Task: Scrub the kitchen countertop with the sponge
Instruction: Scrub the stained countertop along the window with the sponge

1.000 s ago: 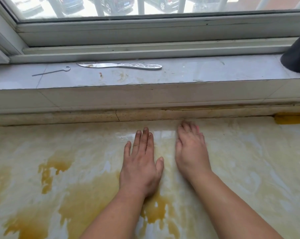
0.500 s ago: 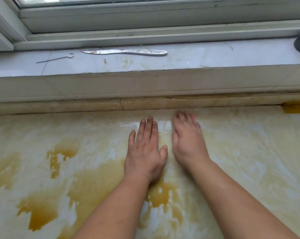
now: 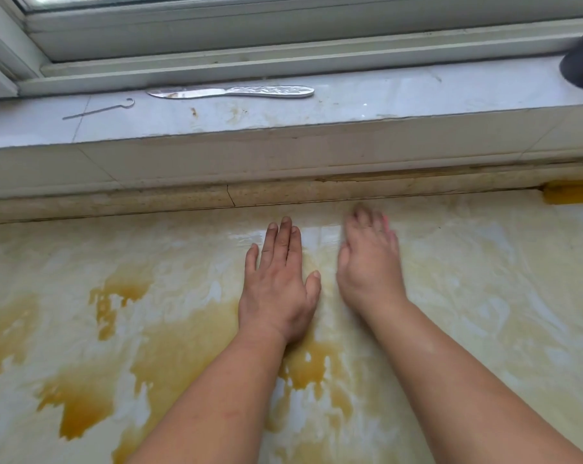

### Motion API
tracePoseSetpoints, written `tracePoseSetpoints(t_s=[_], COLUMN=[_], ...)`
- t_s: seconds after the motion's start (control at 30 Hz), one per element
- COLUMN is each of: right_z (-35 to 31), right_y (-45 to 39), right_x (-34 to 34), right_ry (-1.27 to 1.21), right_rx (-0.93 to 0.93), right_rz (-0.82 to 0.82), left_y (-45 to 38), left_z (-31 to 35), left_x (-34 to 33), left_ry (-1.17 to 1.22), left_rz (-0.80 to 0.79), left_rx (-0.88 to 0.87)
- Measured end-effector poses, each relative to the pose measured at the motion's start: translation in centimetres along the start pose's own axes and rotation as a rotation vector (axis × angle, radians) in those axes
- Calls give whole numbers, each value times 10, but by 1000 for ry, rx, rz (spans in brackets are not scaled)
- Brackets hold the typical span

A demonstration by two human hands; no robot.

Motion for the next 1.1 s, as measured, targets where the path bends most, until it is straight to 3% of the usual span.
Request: tracePoseSetpoints(t_s=[0.13, 0.2, 0.37, 0.47, 0.63, 0.73, 0.93, 1.1], right_z=[-12, 9, 81, 67, -1, 7, 104, 82], right_y=[-2, -5, -6, -5, 21, 30, 56, 90], right_x=[-8, 4, 42, 34, -8, -6, 40, 22], right_ry=[-47, -8, 2, 33, -13, -17, -18, -25], right_rx=[205, 210, -124, -158, 163, 244, -117, -162], right_rz=[-125, -94, 132, 152, -76, -140, 32, 87], left_y=[0, -1, 0, 1, 0, 0, 1, 2], left_z=[-1, -1, -2, -1, -1, -2, -2, -3], left_x=[-1, -2, -3, -3, -2, -1, -1, 0], left_ry=[-2, 0, -8, -14, 0, 2, 5, 37], left_rz=[7, 11, 15, 15, 13, 12, 23, 35], left_rx=[3, -1, -3, 2, 7, 2, -3, -20])
Point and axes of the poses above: each hand's wrist, its own y-axis away from the middle knuckle, its own x-axis out of the back of the hand, z = x × y, the point moved 1 cm from there along -y, towards the middle knuckle, and after that the axes turned 3 degrees about -y, right-handed, at the moved point
